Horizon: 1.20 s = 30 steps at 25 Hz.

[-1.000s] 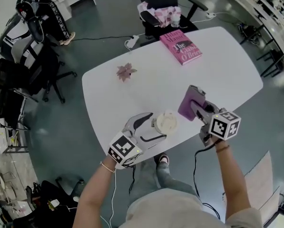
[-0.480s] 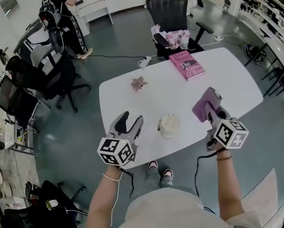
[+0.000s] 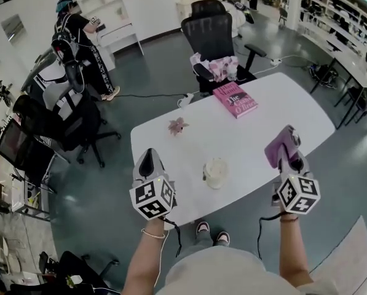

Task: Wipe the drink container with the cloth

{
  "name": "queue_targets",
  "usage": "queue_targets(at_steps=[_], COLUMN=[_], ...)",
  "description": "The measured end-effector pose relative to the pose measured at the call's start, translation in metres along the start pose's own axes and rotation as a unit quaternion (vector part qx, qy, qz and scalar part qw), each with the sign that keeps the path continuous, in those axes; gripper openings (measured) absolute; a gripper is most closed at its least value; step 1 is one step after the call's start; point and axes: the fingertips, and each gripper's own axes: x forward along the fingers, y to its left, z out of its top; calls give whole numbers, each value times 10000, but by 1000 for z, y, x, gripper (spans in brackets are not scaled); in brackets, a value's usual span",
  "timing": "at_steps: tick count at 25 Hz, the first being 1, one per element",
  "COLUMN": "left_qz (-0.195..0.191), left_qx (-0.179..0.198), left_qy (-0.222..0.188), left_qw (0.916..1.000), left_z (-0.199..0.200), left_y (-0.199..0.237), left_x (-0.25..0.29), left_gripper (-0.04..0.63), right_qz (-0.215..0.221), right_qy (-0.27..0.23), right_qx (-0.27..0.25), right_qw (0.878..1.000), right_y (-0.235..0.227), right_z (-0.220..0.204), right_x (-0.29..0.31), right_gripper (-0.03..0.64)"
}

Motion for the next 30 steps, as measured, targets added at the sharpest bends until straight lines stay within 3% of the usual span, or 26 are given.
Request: queue_targets(at_steps=[7, 15, 30], left_qz=[-11, -303, -655], left_qx=[130, 180, 198], left_qy=[80, 405, 353], left_qw=[9999, 9986, 9970], left_z=[-11, -31, -35], left_y=[-2, -10, -22], left_x=[5, 21, 46], left_gripper=[-1, -2, -2], right_qz=[-519, -755, -828], right_qy=[-13, -78, -116], right_qx=[-141, -238, -172], right_qw=[9986, 9968, 9964], right_y=[-20, -23, -21], right_z=[-17, -13, -7], right_x=[-18, -19, -1], right_gripper=[81, 80, 78])
